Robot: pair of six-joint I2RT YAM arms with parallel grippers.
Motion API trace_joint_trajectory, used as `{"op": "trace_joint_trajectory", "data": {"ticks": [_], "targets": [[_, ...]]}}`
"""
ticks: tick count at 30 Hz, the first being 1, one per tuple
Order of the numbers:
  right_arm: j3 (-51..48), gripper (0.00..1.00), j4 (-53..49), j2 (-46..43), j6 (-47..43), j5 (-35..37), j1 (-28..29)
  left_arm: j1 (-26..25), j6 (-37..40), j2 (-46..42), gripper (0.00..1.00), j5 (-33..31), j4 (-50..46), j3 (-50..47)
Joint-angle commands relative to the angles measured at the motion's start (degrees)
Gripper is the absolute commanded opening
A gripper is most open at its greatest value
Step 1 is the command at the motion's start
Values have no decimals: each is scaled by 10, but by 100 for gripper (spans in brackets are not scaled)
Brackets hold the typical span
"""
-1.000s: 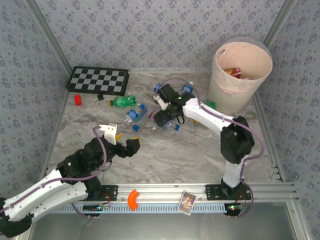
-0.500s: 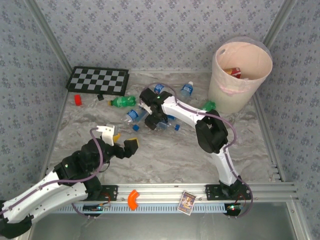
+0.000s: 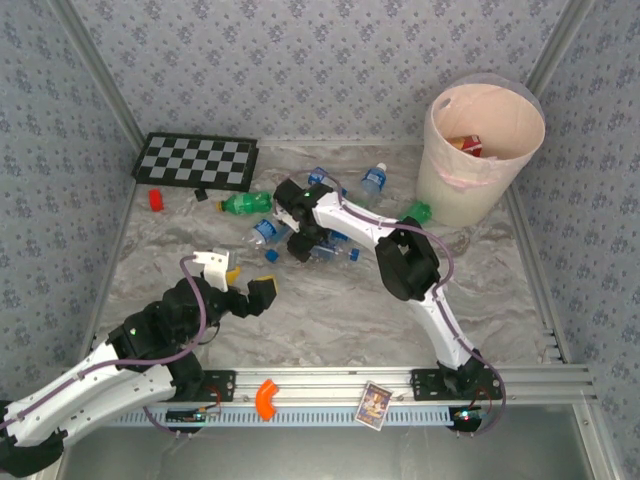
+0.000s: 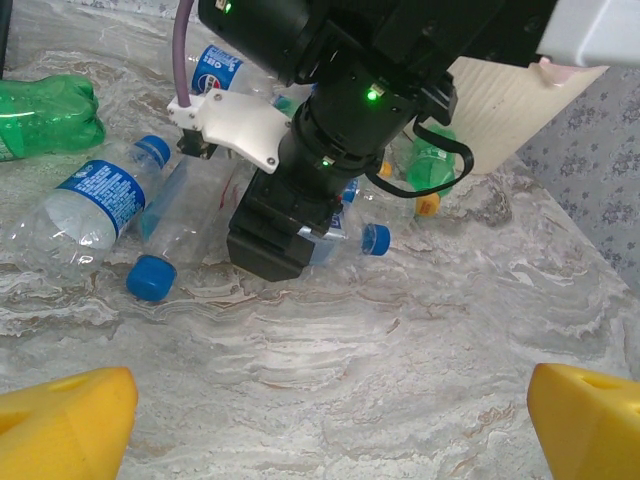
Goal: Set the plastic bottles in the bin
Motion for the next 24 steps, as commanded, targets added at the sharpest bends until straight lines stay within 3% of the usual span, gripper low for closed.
{"op": "trace_joint_trajectory", "data": {"ticks": [1,10,14,24], "targets": [[28,82,-36,21,-16,-18,0,5,7,-5,100,-9,-8,5],[35,83,-49,38,-16,-14,5,5,7,-8,100,-10,-9,4],[37,64,-53,31,-12,-18,9,5,6,-8,100,-9,-9,5],[8,56,-33,-66,19,-38,12,5,7,-7,100,-7,-6,7]]}}
